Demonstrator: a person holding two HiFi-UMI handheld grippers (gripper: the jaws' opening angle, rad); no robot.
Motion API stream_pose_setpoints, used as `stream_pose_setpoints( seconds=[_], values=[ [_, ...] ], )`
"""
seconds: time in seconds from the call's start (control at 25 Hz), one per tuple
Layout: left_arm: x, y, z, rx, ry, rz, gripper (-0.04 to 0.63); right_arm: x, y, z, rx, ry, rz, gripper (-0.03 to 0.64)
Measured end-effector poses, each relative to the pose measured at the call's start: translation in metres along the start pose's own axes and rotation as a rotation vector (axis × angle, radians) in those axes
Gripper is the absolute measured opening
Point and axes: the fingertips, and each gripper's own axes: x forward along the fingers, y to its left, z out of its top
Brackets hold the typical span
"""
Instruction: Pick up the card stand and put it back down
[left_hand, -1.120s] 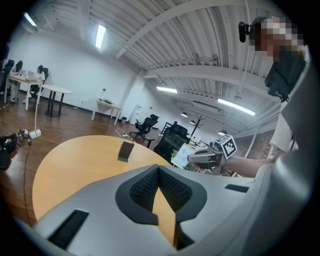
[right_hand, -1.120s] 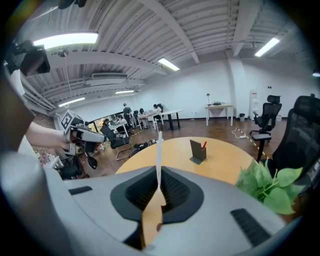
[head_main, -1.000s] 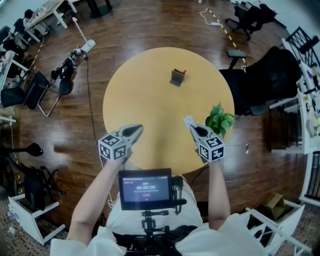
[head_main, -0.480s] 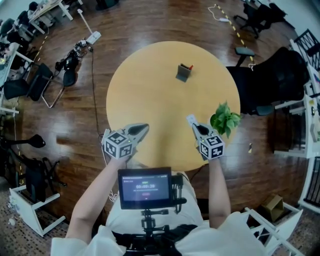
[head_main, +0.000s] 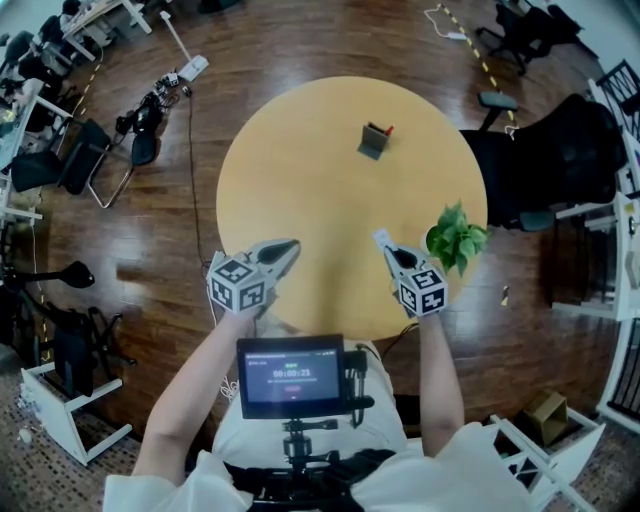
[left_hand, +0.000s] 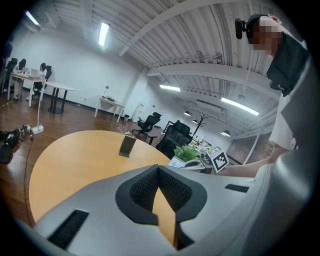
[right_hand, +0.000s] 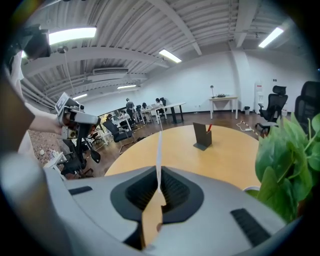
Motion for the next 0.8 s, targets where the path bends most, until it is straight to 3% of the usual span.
stream_pose_setpoints(
  seconds=[0.8],
  values=[
    [0.006,0.019,-0.014,-0.013,0.007,0.029,0.0,0.033,-0.009,-0.04,-0.009,0.056,0.034,0.031]
  ],
)
